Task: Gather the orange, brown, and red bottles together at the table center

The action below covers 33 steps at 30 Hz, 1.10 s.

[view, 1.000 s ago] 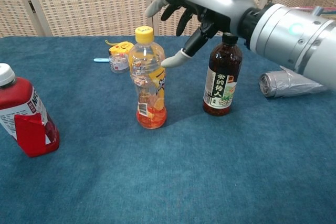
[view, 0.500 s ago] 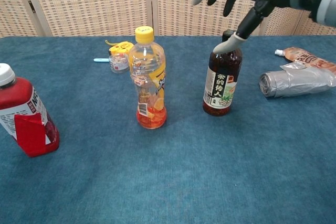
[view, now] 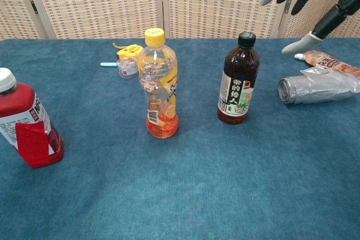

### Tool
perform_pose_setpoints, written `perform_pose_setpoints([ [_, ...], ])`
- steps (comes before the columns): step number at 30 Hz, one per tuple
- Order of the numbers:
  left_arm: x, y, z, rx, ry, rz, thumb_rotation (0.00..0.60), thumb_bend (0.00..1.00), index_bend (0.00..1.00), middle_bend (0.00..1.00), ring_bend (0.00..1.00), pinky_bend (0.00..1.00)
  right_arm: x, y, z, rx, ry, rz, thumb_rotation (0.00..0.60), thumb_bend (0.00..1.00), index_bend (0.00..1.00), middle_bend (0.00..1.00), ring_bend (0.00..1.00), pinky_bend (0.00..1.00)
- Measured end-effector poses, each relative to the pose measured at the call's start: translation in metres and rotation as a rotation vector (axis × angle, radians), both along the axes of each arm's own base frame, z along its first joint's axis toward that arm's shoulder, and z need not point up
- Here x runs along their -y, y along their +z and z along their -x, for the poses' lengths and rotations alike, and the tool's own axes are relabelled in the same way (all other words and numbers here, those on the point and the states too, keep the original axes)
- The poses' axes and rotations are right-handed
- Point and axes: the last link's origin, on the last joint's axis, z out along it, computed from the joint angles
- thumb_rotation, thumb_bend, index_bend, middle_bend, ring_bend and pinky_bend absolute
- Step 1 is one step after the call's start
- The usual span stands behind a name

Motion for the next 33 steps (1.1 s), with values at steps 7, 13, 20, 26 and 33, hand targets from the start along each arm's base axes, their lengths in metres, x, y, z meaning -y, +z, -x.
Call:
perform_pose_setpoints([
  [7, 0.0, -0.001, 0.0, 0.002, 0.0, 0.004, 0.6, 0.13, 0.55, 0.45, 0.41, 0.61, -0.002, 0.001, 0.028, 0.071, -0.07, -0.009, 0.6, 0.0, 0.12, 0.16, 0.13, 0.25],
  [13, 0.0, -0.001, 0.0, 0.005, 0.001, 0.006, 0.6, 0.13, 0.55, 0.45, 0.41, 0.61, -0.002, -0.007, 0.056, 0.164, -0.136, -0.009, 0.6, 0.0, 0.12, 0.16, 0.13, 0.25],
  [20, 0.001, -0.002, -0.001, 0.004, 0.002, 0.013, 0.6, 0.13, 0.55, 0.45, 0.41, 0.61, -0.001, -0.032, 0.085, 0.239, -0.21, -0.019, 0.6, 0.0, 0.12, 0.17, 0.13, 0.25],
  [26, 0.001, -0.002, -0.001, 0.008, 0.002, 0.013, 0.6, 0.13, 0.55, 0.45, 0.41, 0.61, 0.003, -0.06, 0.091, 0.301, -0.241, -0.055, 0.6, 0.0, 0.12, 0.17, 0.13, 0.25],
  [33, 0.001, -0.001, -0.001, 0.01, 0.0, 0.013, 0.6, 0.13, 0.55, 0.45, 0.41, 0.61, 0.009, -0.083, 0.085, 0.36, -0.231, -0.066, 0.6, 0.0, 0.17, 0.22, 0.13, 0.25],
])
